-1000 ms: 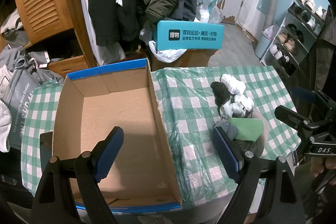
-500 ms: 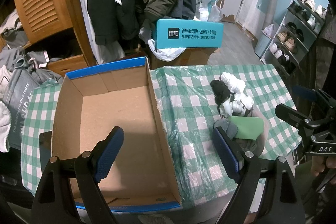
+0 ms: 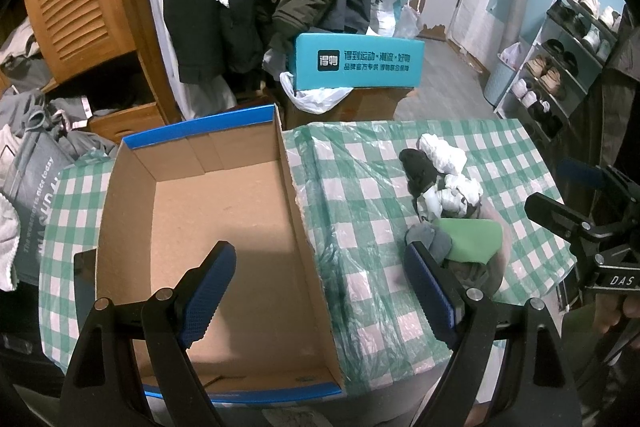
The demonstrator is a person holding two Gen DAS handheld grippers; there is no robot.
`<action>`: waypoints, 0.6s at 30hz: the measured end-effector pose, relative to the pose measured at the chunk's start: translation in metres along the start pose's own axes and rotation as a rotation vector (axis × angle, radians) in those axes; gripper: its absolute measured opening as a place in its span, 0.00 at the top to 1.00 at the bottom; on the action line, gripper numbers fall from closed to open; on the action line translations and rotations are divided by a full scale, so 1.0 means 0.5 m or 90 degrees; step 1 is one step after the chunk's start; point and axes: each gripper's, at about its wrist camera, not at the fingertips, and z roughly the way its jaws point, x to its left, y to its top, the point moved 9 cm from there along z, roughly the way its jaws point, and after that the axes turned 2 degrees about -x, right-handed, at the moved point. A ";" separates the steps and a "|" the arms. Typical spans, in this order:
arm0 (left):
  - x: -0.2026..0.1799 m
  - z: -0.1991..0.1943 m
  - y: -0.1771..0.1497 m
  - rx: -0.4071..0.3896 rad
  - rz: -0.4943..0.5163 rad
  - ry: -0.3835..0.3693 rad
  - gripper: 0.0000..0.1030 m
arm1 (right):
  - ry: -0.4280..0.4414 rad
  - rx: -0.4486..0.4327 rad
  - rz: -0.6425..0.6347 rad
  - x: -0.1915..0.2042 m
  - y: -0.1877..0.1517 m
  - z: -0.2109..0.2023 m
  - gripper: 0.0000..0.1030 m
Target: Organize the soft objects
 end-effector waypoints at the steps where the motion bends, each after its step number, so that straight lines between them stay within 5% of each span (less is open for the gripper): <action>1: -0.001 0.000 -0.002 0.000 0.000 0.000 0.15 | 0.000 0.000 0.000 0.000 -0.001 0.000 0.02; 18: -0.003 0.001 -0.002 0.007 0.000 -0.004 0.15 | -0.002 0.001 0.000 -0.004 -0.001 0.000 0.02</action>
